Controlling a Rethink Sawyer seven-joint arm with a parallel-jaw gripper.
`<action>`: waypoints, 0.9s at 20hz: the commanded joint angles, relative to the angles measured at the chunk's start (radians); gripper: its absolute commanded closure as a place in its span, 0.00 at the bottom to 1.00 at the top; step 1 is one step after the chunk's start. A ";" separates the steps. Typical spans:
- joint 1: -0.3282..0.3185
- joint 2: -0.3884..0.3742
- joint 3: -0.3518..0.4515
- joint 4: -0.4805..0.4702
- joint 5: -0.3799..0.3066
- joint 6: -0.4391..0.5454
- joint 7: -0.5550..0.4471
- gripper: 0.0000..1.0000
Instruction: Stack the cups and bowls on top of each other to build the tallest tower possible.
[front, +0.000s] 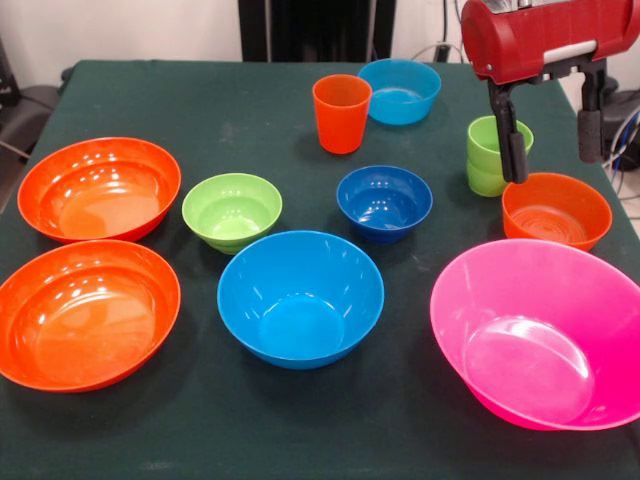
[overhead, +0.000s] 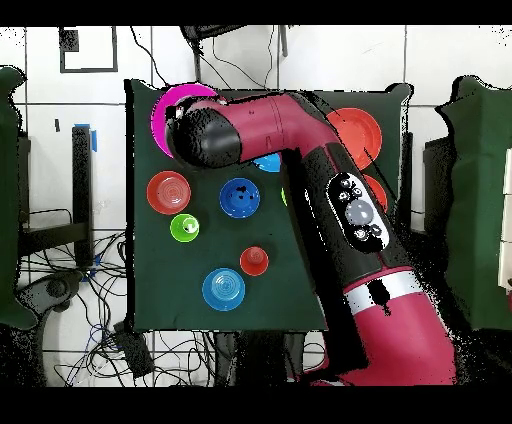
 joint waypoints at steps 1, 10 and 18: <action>0.014 0.056 -0.052 -0.020 -0.048 0.075 -0.068 0.00; 0.011 0.092 -0.052 -0.072 -0.055 0.093 -0.097 0.00; 0.024 0.164 -0.071 -0.253 -0.047 0.260 -0.159 0.00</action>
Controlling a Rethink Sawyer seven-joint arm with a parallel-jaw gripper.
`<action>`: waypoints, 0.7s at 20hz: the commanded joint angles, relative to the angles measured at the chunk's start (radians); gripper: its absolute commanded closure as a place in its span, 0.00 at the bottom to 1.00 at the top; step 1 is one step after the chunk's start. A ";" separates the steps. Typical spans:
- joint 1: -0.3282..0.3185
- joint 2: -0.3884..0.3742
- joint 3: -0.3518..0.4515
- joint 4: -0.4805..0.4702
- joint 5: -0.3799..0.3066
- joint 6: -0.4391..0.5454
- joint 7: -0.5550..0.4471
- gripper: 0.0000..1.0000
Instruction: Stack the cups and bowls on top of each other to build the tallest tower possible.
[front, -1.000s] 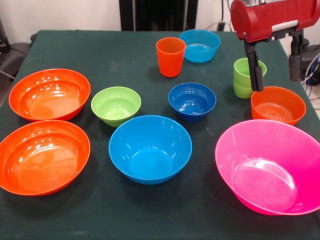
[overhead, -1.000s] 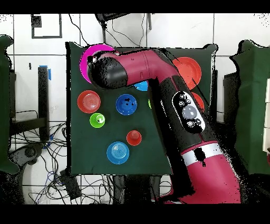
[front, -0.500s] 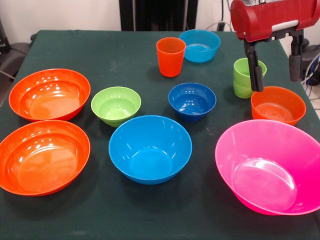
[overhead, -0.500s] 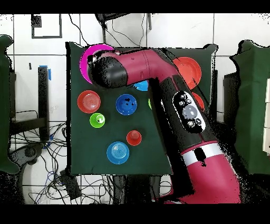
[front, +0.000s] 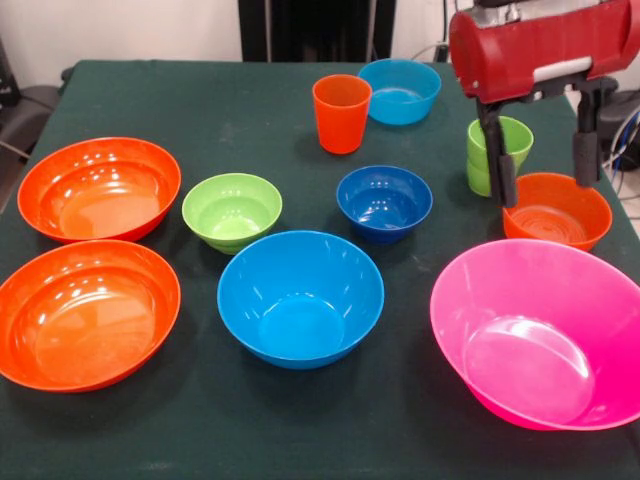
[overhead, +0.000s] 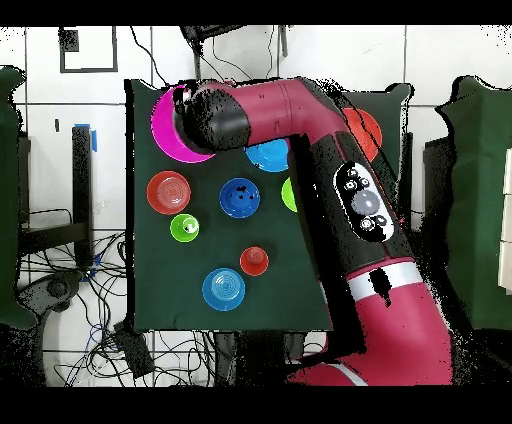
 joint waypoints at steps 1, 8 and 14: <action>0.014 0.121 -0.060 -0.156 -0.049 0.234 -0.177 0.00; -0.021 0.135 -0.038 -0.152 -0.068 0.237 -0.216 0.00; -0.040 0.136 -0.044 -0.079 -0.078 0.149 -0.156 0.00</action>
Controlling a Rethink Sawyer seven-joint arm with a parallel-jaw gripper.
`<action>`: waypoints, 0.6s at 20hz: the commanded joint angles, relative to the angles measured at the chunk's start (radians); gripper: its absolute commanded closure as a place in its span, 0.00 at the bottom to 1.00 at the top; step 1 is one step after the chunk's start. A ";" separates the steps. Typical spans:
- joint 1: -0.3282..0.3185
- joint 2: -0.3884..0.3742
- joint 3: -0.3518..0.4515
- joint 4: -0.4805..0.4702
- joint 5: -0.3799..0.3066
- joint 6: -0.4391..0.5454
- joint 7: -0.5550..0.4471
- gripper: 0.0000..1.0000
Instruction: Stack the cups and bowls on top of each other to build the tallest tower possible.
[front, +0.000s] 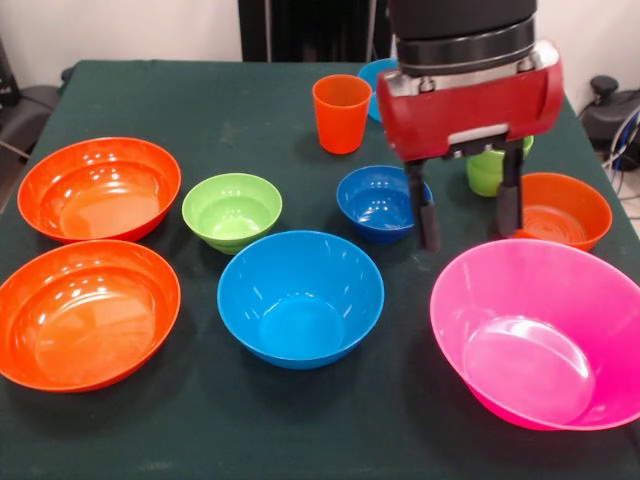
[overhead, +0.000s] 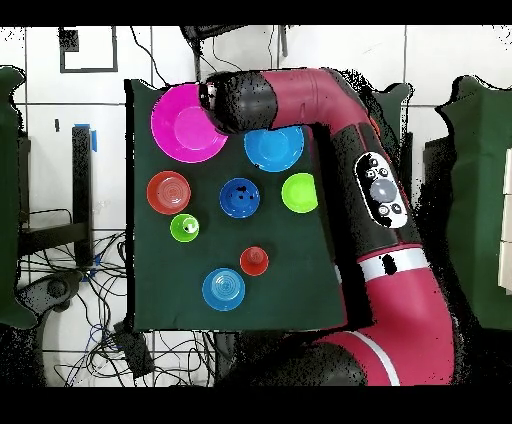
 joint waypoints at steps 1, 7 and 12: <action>-0.016 0.041 -0.044 0.047 -0.073 0.006 -0.151 0.00; -0.019 0.071 -0.038 0.030 -0.083 -0.006 -0.155 0.00; -0.026 0.086 -0.030 0.025 -0.078 -0.016 -0.150 0.00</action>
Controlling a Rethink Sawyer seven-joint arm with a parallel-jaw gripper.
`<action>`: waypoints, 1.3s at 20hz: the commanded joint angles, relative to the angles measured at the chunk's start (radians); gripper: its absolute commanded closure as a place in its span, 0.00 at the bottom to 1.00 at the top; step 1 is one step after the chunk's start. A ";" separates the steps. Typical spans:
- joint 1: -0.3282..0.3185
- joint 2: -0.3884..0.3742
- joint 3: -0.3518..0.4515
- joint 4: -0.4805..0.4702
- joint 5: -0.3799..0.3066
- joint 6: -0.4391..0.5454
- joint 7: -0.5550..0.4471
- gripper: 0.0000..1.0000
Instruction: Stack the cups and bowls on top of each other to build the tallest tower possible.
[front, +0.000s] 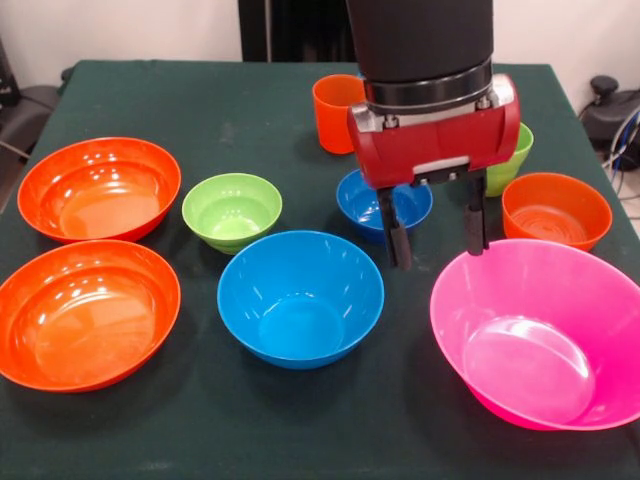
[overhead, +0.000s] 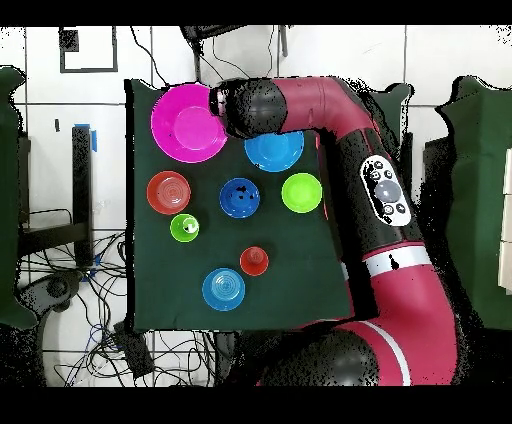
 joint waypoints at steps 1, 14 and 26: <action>-0.007 0.042 -0.029 0.028 -0.070 -0.019 -0.148 0.00; 0.012 0.066 -0.019 0.031 -0.072 -0.120 -0.092 0.00; -0.010 0.127 -0.041 0.136 -0.085 -0.391 0.005 0.00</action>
